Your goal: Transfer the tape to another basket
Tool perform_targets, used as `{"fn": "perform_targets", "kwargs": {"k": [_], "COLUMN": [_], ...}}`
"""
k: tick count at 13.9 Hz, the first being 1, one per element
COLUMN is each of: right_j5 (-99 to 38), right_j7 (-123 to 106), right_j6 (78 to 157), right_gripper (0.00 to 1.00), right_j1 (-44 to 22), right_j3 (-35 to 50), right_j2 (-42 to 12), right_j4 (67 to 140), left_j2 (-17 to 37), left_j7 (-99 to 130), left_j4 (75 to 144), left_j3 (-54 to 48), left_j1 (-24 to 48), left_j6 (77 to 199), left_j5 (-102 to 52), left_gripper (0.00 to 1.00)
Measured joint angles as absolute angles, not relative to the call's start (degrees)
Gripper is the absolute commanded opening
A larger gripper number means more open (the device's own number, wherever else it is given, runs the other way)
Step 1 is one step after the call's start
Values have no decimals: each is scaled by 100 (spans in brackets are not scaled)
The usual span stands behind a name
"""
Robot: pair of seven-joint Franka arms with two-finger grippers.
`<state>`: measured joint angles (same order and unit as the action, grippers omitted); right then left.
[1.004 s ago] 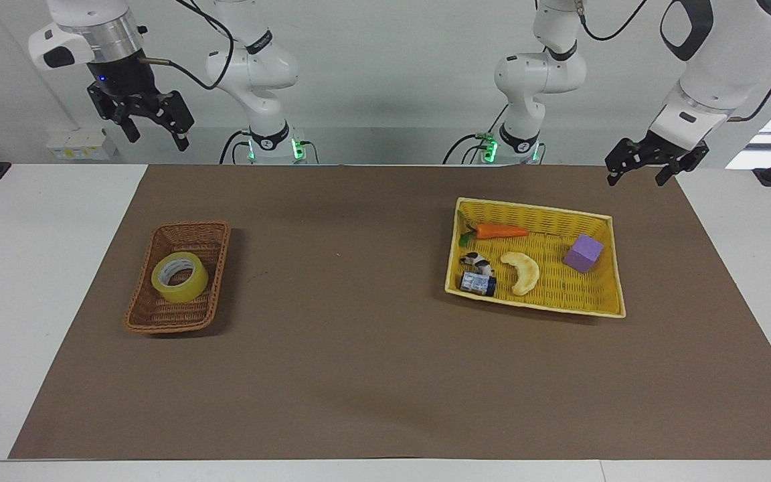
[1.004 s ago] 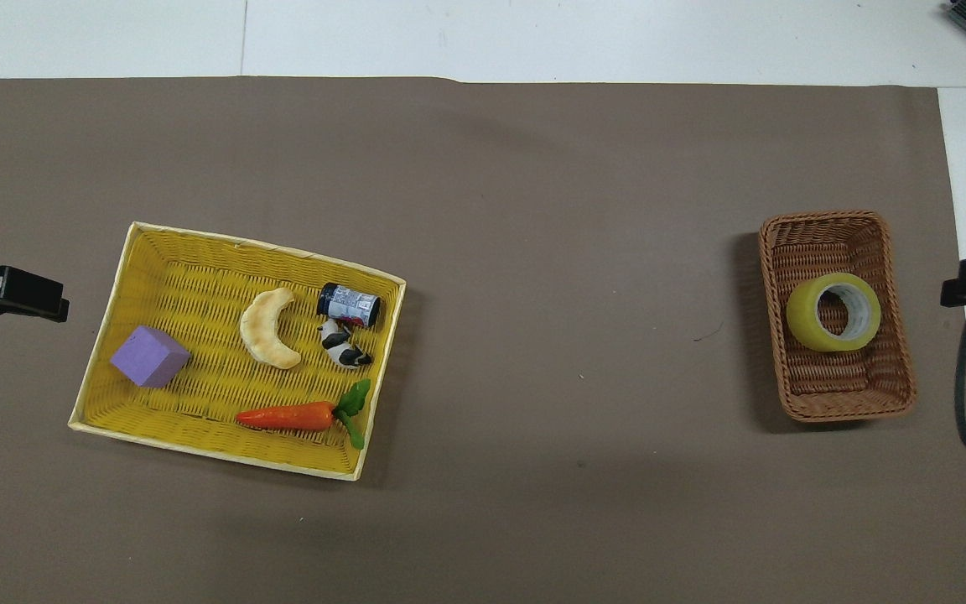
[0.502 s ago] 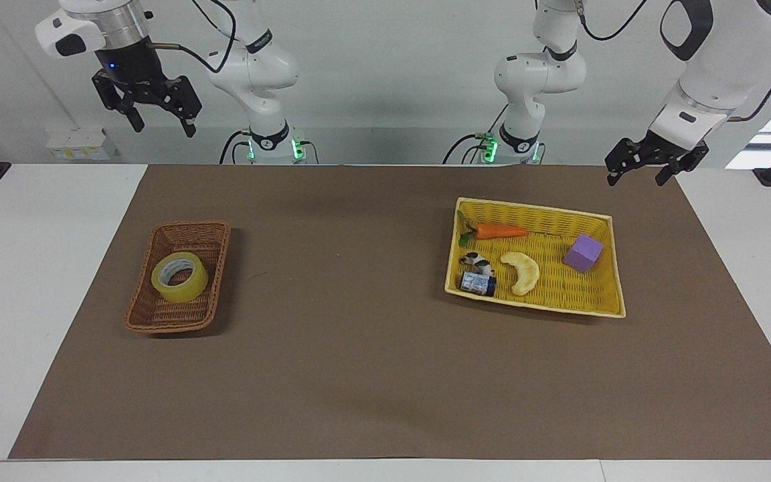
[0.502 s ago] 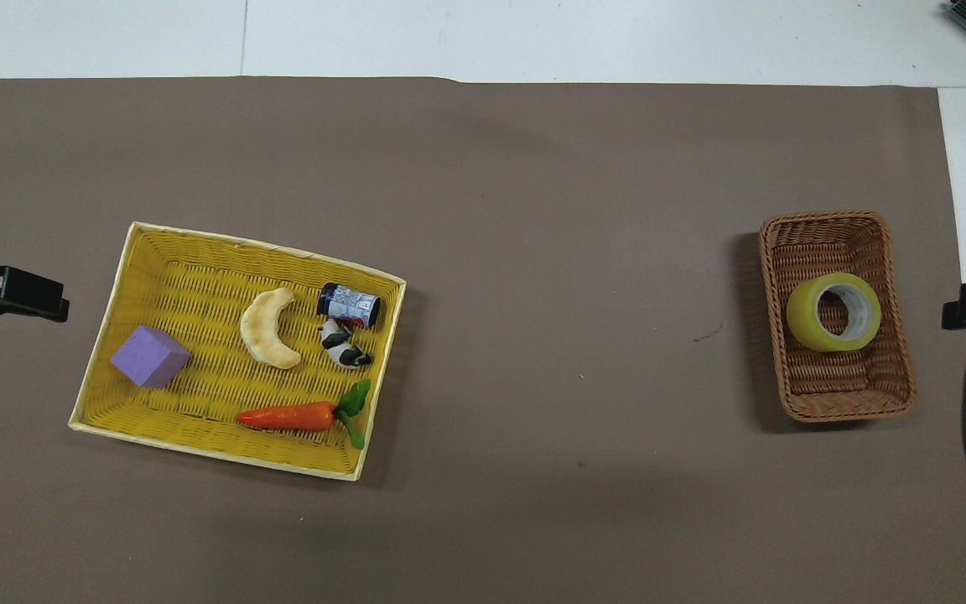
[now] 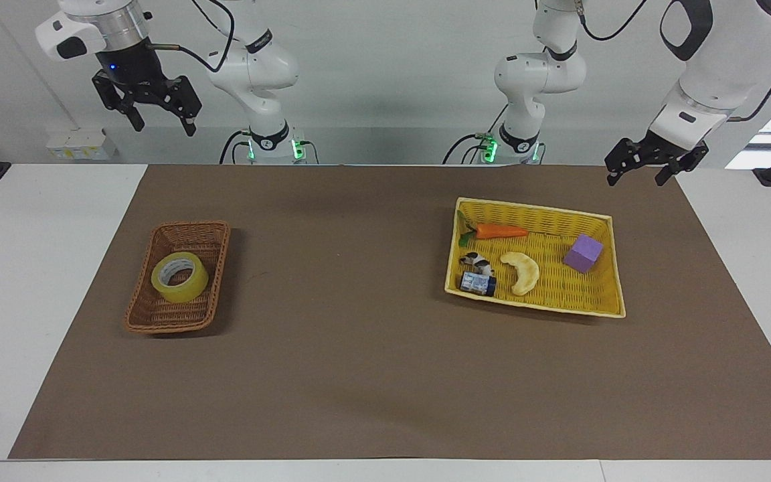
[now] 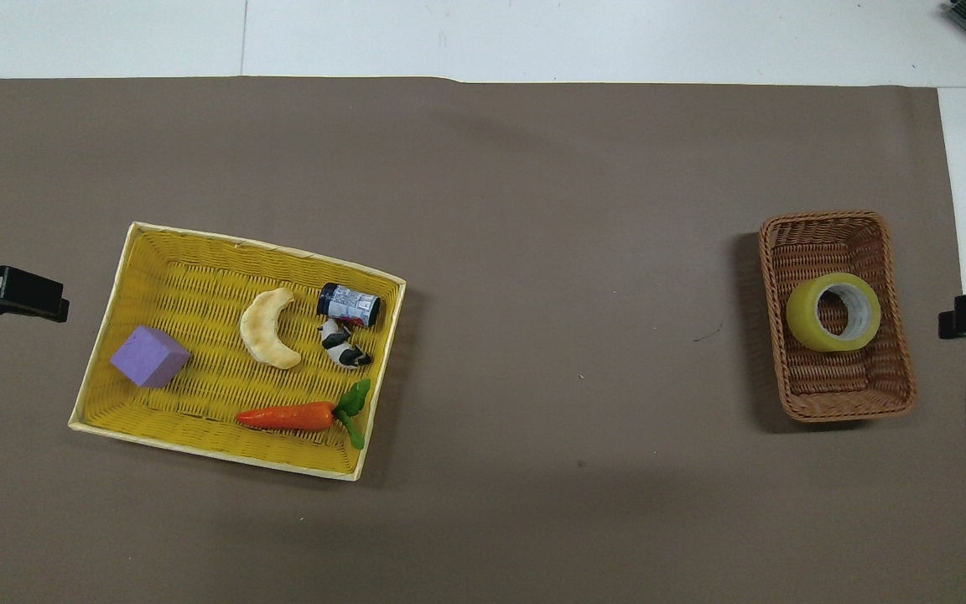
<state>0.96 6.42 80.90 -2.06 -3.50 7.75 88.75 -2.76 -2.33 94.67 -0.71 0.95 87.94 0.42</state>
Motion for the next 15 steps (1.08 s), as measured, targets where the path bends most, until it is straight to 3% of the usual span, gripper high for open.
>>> {"fn": "perform_targets", "kwargs": {"k": [15], "right_j5": [96], "right_j7": [642], "right_j6": [8105], "right_gripper": [100], "right_j1": [-197], "right_j3": [-346], "right_j2": [694], "right_j4": [8702], "left_j2": [-276], "left_j7": [-233], "left_j4": [9467], "left_j3": [-69], "left_j1": [96], "left_j6": [8794], "left_j5": [42], "left_gripper": [100]}}
